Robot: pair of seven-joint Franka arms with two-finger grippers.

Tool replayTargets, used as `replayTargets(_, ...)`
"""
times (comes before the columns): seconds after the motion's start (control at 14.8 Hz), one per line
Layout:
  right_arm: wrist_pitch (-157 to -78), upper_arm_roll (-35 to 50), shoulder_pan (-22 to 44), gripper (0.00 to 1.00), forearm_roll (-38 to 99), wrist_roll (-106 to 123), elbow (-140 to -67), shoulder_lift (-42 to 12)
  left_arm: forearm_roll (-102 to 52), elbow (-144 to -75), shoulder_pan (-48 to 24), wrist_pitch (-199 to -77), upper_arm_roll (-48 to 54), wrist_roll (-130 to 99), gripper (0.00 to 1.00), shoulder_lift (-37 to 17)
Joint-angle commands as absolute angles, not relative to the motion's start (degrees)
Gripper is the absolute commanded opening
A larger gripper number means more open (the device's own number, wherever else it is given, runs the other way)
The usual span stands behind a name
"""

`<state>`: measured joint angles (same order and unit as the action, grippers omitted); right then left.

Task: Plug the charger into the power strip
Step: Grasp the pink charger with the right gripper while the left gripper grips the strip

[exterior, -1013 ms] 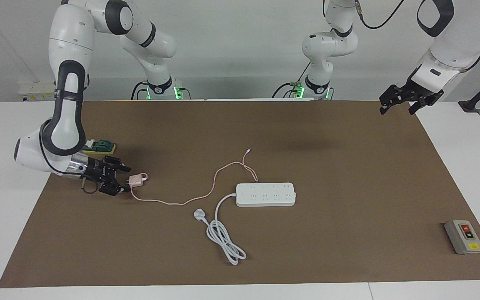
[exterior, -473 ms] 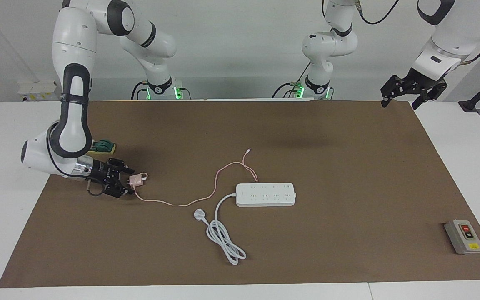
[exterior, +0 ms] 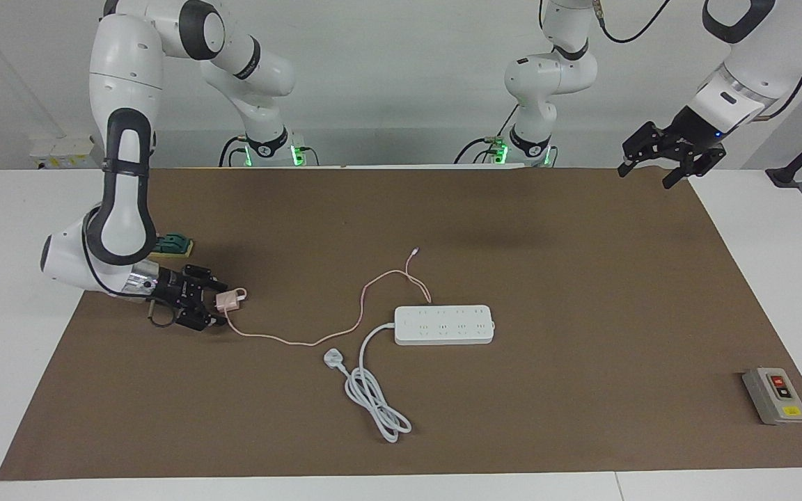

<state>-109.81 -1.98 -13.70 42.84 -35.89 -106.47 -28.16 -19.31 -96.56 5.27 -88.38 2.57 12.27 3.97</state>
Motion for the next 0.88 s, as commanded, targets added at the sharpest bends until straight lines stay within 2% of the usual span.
replayTargets(0.0,-111.8,-1.8,-13.1,1.00,44.6,-34.1,-108.3,-27.6,-29.5,-106.5,5.7,-95.9,2.8,11.3,1.00,7.5)
replayTargets(0.14,-112.2,-1.8,-13.0,1.00,44.6,-33.1,-108.6,-27.6,-41.9,-112.6,5.1,-99.1,2.9,9.5,1.00,8.5)
replayTargets(0.27,-115.0,-1.8,-13.0,1.00,44.7,-31.4,-110.5,-27.3,-55.8,-117.2,5.0,-99.9,2.9,9.8,1.00,7.4)
replayTargets(0.34,-115.4,-1.8,-13.0,0.86,45.4,-30.4,-110.7,-27.2,-60.9,-117.9,4.8,-100.0,3.0,10.0,1.00,6.1)
replayTargets(0.47,-115.0,-1.8,-13.0,0.39,45.8,-29.0,-110.7,-27.2,-68.5,-117.9,1.5,-101.0,3.1,11.3,1.00,3.1)
replayTargets(0.54,-114.9,-1.8,-13.1,0.08,45.8,-28.7,-110.6,-27.2,-72.4,-118.5,-0.1,-102.7,3.1,14.2,1.00,1.5)
replayTargets(0.61,-115.1,-1.8,-12.9,0.00,45.9,-28.8,-110.3,-27.2,-74.6,-118.5,-1.7,-104.7,3.1,15.5,1.00,0.2)
replayTargets(0.81,-115.7,-1.9,-11.9,0.00,46.2,-30.6,-109.9,-27.3,-85.7,-117.8,-7.0,-106.8,3.1,19.5,1.00,-4.1)
